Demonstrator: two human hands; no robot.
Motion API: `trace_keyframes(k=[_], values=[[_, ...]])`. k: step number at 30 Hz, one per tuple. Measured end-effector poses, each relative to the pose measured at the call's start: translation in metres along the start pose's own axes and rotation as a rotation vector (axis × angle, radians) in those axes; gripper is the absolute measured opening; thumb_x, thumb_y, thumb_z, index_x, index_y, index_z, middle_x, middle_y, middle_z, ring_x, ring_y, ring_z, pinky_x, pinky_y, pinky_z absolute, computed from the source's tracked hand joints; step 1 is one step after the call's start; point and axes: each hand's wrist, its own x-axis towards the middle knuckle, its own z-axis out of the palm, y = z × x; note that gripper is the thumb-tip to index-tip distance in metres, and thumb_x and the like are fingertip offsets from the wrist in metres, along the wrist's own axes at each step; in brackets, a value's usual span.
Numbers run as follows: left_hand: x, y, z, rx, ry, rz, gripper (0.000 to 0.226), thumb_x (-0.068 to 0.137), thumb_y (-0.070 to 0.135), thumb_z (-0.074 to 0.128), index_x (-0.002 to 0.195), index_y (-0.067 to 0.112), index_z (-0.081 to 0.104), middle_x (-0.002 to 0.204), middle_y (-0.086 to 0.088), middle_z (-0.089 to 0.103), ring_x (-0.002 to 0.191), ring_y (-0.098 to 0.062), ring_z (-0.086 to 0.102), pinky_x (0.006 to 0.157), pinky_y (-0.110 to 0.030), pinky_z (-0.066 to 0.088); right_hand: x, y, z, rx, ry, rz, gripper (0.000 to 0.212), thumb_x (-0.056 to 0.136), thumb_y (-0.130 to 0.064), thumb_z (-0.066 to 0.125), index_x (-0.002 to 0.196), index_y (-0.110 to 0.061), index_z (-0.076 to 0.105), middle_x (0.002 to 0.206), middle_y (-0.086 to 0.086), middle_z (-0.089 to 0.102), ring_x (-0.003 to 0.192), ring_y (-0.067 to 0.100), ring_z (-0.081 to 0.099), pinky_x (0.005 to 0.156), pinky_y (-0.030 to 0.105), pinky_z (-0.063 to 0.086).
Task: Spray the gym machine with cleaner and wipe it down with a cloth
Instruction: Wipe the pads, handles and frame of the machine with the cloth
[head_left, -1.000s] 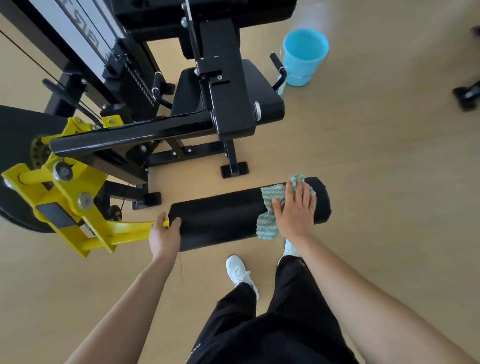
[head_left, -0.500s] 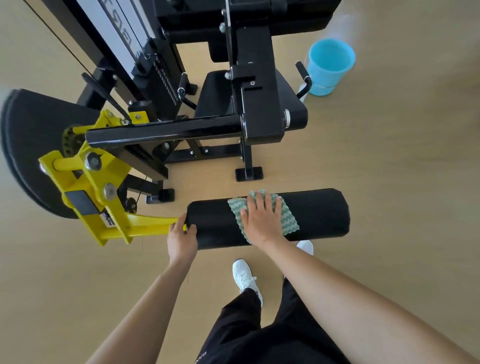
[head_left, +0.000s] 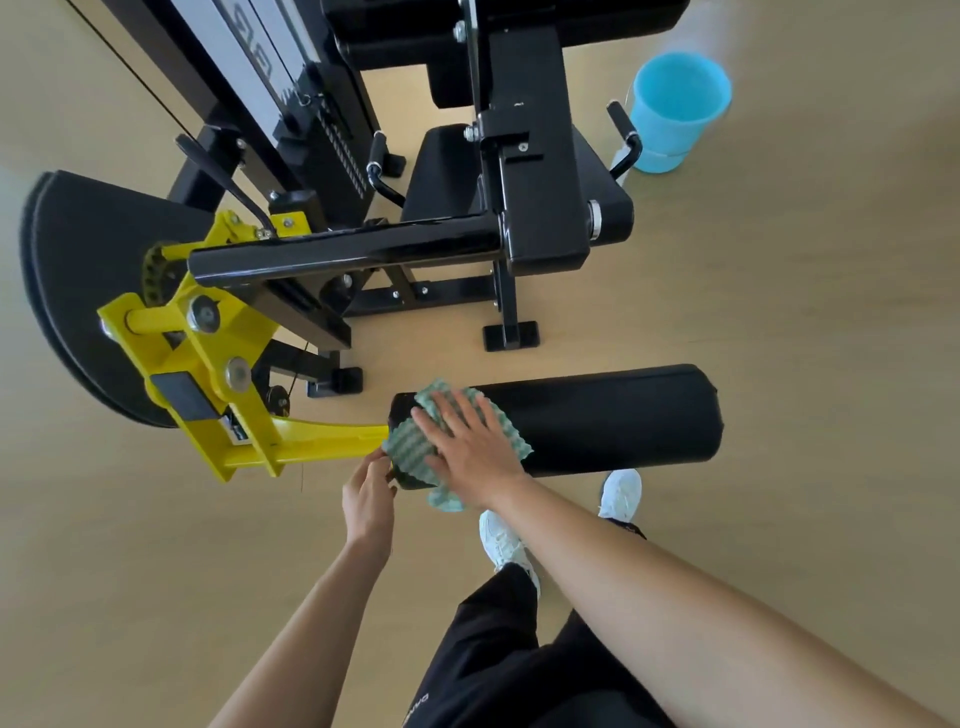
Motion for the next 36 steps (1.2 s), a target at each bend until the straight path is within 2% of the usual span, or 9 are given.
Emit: trace_keyframes(k=[2, 5, 9, 16, 21, 24, 29, 33, 36], values=[[0.005, -0.001, -0.003, 0.048, 0.011, 0.015, 0.028, 0.103, 0.017, 0.046, 0.103, 0.026, 0.072, 0.108, -0.001, 0.074, 0.101, -0.02, 0.068, 0.088, -0.036, 0.052, -0.013, 0.02, 0.0, 0.021, 0.036, 0.114, 0.065, 0.109, -0.053, 0.017, 0.165, -0.027, -0.004, 0.173, 0.006, -0.007, 0.158, 0.028, -0.015, 0.127, 0.047, -0.013], [0.011, -0.001, -0.003, 0.16, 0.043, 0.041, 0.022, 0.097, 0.027, 0.05, 0.095, 0.03, 0.071, 0.104, 0.0, 0.074, 0.103, -0.026, 0.068, 0.096, -0.045, 0.052, -0.034, 0.052, -0.003, 0.053, 0.063, 0.212, 0.066, 0.108, -0.055, 0.012, 0.165, -0.026, 0.0, 0.173, 0.006, -0.006, 0.159, 0.025, -0.014, 0.128, 0.044, -0.011], [0.019, 0.012, 0.01, 0.323, 0.128, 0.094, 0.025, 0.101, 0.028, 0.053, 0.118, 0.018, 0.068, 0.115, -0.005, 0.068, 0.105, -0.027, 0.059, 0.092, -0.037, 0.046, -0.064, 0.093, -0.012, 0.081, 0.108, 0.364, 0.08, 0.098, -0.061, -0.004, 0.166, -0.021, 0.008, 0.173, 0.008, 0.002, 0.16, 0.025, -0.006, 0.127, 0.043, -0.009], [0.049, 0.028, 0.037, 0.684, 0.062, 0.23, 0.051, 0.102, 0.042, 0.056, 0.143, 0.011, 0.057, 0.133, -0.019, 0.059, 0.123, -0.042, 0.053, 0.104, -0.05, 0.045, -0.106, 0.155, -0.018, 0.063, 0.182, 0.785, 0.07, 0.108, -0.052, 0.015, 0.165, -0.012, 0.007, 0.172, 0.016, -0.001, 0.159, 0.032, -0.007, 0.126, 0.05, -0.01], [0.047, 0.022, 0.033, 0.715, 0.061, 0.262, 0.056, 0.101, 0.044, 0.059, 0.147, 0.012, 0.055, 0.134, -0.019, 0.06, 0.125, -0.041, 0.054, 0.105, -0.052, 0.047, -0.114, 0.182, -0.026, 0.146, 0.199, 0.979, 0.07, 0.108, -0.049, 0.019, 0.165, -0.01, 0.003, 0.171, 0.02, -0.003, 0.159, 0.036, -0.007, 0.128, 0.052, -0.003], [0.04, 0.024, 0.03, 0.675, 0.065, 0.26, 0.056, 0.1, 0.041, 0.062, 0.147, 0.011, 0.056, 0.136, -0.018, 0.06, 0.127, -0.039, 0.054, 0.105, -0.05, 0.046, -0.096, 0.169, -0.025, 0.155, 0.196, 0.937, 0.067, 0.109, -0.048, 0.017, 0.165, -0.014, 0.007, 0.172, 0.017, -0.003, 0.158, 0.038, -0.011, 0.127, 0.053, -0.008], [0.026, 0.019, 0.026, 0.599, 0.07, 0.25, 0.051, 0.1, 0.035, 0.064, 0.145, 0.012, 0.056, 0.136, -0.013, 0.06, 0.123, -0.034, 0.057, 0.101, -0.047, 0.048, -0.061, 0.12, -0.025, 0.121, 0.119, 0.65, 0.064, 0.109, -0.048, 0.013, 0.164, -0.016, 0.017, 0.172, 0.014, 0.006, 0.159, 0.035, -0.006, 0.127, 0.052, -0.009], [0.017, 0.01, 0.02, 0.48, 0.106, 0.22, 0.043, 0.098, 0.015, 0.059, 0.141, 0.014, 0.061, 0.13, -0.007, 0.065, 0.102, -0.021, 0.056, 0.093, -0.038, 0.047, -0.034, 0.075, -0.021, 0.111, 0.066, 0.507, 0.063, 0.109, -0.048, 0.017, 0.164, -0.018, 0.015, 0.171, 0.013, 0.01, 0.158, 0.036, -0.002, 0.126, 0.054, -0.007], [0.01, 0.002, 0.015, 0.412, 0.124, 0.162, 0.044, 0.096, 0.008, 0.053, 0.138, 0.015, 0.064, 0.119, -0.008, 0.071, 0.099, -0.026, 0.06, 0.092, -0.041, 0.051, -0.018, 0.041, -0.017, 0.089, 0.02, 0.375, 0.066, 0.108, -0.051, 0.023, 0.164, -0.019, 0.01, 0.171, 0.014, 0.006, 0.157, 0.04, -0.004, 0.124, 0.056, -0.009]])
